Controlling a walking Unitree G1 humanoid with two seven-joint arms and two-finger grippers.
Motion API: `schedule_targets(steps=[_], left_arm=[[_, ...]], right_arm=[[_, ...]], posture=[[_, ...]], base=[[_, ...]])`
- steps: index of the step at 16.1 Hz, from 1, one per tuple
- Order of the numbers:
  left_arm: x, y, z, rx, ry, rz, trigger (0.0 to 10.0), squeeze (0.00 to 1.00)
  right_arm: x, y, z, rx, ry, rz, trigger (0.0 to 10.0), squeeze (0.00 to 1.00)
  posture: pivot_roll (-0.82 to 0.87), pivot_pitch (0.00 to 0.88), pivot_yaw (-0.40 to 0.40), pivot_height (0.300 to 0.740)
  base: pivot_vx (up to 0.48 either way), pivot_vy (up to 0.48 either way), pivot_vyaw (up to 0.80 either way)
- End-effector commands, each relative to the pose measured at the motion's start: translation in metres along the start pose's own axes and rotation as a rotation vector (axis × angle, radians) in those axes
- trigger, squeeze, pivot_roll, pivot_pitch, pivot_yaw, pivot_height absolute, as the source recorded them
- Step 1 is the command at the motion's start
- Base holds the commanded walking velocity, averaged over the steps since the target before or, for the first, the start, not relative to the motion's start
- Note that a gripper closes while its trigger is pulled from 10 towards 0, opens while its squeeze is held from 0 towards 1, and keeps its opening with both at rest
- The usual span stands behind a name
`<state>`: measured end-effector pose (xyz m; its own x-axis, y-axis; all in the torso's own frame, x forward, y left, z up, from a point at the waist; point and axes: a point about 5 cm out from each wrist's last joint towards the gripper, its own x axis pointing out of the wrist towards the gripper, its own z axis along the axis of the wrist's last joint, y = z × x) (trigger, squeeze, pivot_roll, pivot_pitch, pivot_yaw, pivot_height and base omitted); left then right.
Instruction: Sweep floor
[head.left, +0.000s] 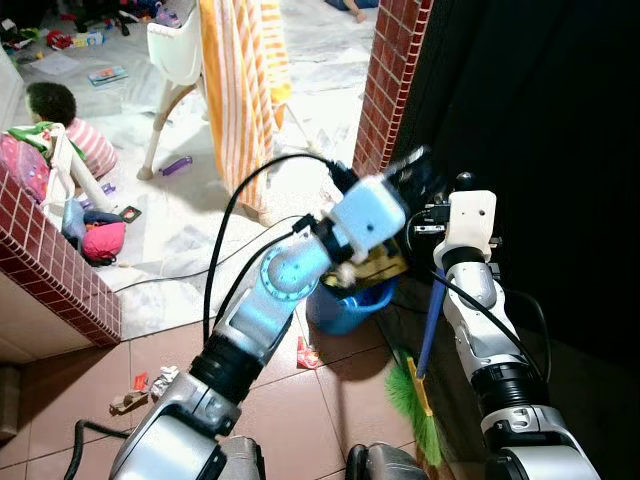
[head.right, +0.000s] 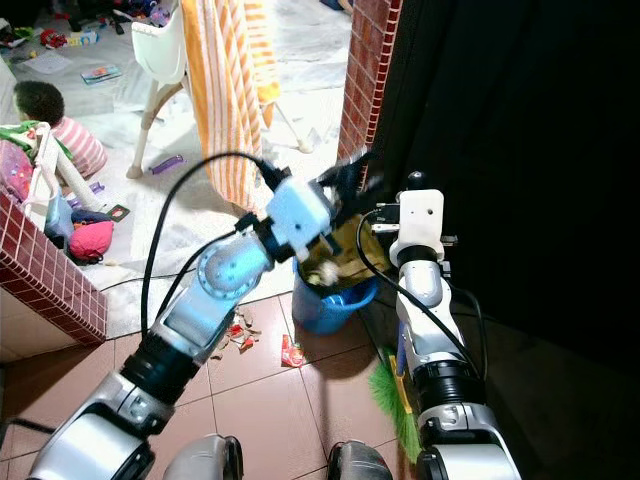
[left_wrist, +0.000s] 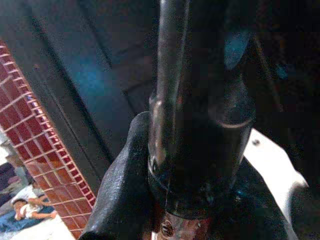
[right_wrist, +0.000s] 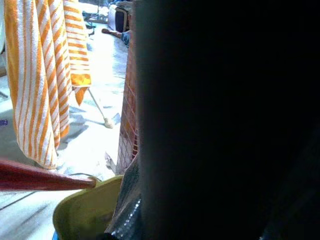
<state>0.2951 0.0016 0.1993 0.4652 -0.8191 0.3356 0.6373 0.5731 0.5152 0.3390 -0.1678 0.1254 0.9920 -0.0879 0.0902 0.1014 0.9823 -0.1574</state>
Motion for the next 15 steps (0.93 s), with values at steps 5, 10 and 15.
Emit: schedule_targets(steps=[5, 10, 15], left_arm=[[-0.006, 0.023, 0.001, 0.045, 0.023, 0.055, 10.0, 0.0], [-0.015, 0.084, 0.035, 0.076, -0.043, 0.386, 10.0, 0.0], [-0.043, 0.134, 0.07, 0.0, -0.147, 0.693, 10.0, 0.0]], right_arm=[[0.008, 0.006, 0.013, 0.002, -0.037, 0.01, 10.0, 0.0], [0.008, -0.001, 0.012, -0.006, -0.04, 0.003, 10.0, 0.0], [0.009, 0.005, 0.01, -0.005, -0.033, 0.023, 10.0, 0.0]], posture=[[0.0, 0.098, -0.018, 0.74], [-0.01, 0.091, -0.019, 0.74], [0.02, 0.092, -0.034, 0.74]], base=[[0.0, 0.0, 0.0], [0.0, 0.0, 0.0], [0.0, 0.0, 0.0]])
